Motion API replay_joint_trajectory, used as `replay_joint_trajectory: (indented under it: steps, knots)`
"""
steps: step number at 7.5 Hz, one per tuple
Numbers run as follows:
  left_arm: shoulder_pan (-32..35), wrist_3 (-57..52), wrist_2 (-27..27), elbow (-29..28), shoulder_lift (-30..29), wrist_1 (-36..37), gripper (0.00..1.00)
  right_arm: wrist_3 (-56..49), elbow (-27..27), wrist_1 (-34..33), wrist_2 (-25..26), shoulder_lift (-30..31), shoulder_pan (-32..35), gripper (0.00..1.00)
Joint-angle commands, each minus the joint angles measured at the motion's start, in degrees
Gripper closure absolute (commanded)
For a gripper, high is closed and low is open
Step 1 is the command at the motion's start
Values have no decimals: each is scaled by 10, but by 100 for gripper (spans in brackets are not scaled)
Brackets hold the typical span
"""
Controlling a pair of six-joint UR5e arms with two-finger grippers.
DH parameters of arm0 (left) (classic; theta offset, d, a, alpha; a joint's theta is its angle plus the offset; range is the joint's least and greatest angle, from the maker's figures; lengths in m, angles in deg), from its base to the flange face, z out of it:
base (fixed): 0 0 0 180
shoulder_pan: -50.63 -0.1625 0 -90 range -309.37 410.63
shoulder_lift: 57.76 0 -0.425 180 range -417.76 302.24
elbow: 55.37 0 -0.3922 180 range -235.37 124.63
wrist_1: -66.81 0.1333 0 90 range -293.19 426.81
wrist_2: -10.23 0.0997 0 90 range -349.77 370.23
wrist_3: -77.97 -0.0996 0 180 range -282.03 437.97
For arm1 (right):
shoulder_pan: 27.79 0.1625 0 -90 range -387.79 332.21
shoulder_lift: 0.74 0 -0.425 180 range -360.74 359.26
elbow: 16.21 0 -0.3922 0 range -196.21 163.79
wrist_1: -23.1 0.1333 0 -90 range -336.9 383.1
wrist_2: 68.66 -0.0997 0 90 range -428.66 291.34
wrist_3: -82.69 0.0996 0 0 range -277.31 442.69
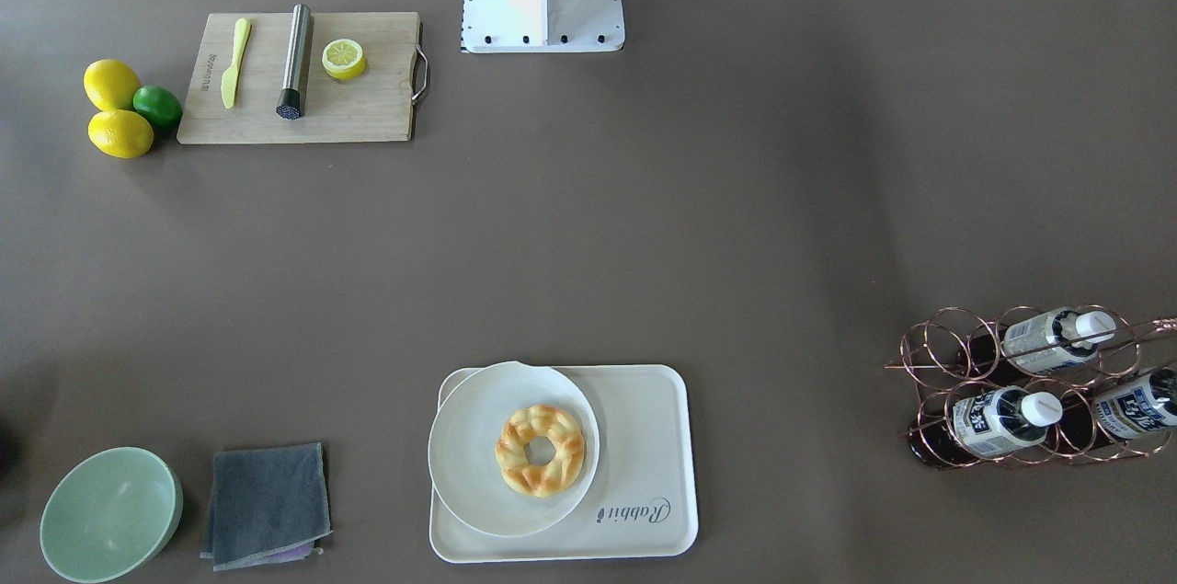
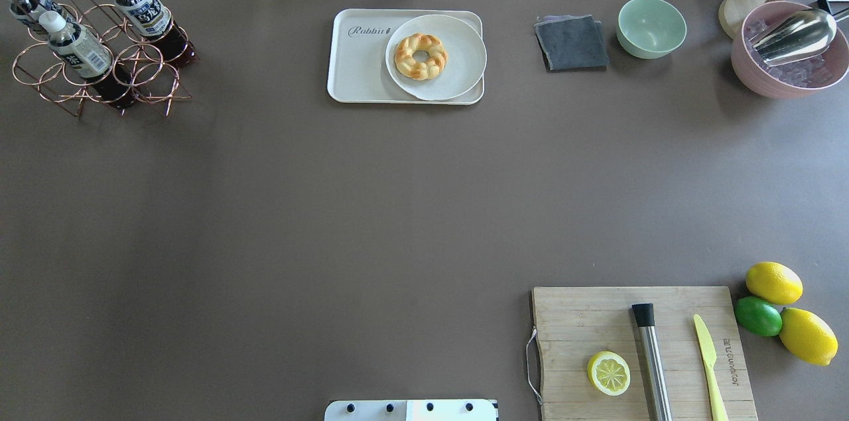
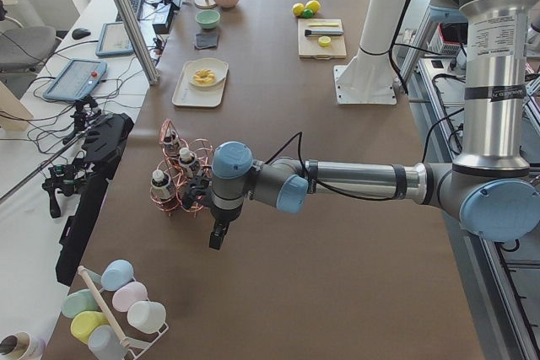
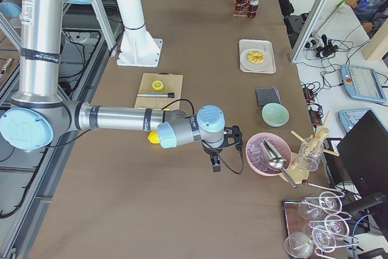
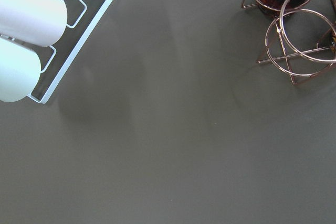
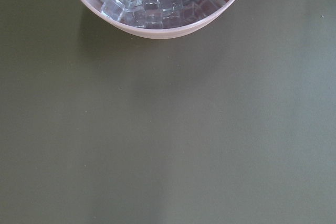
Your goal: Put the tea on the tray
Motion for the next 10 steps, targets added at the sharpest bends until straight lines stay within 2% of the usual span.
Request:
replay_joint_trajectory:
  steps: [1,7,10]
  knots:
    - [-3,13,-1,3,15,-2,2,-4,1,0,2,1,0,0]
    - [-2,16,-2,9,27,-2,3,-7,-1,0,15,-5,0,0]
    - [-2,62,-30,41,49,0,3,-1,2,-1,13,-10,-4,0]
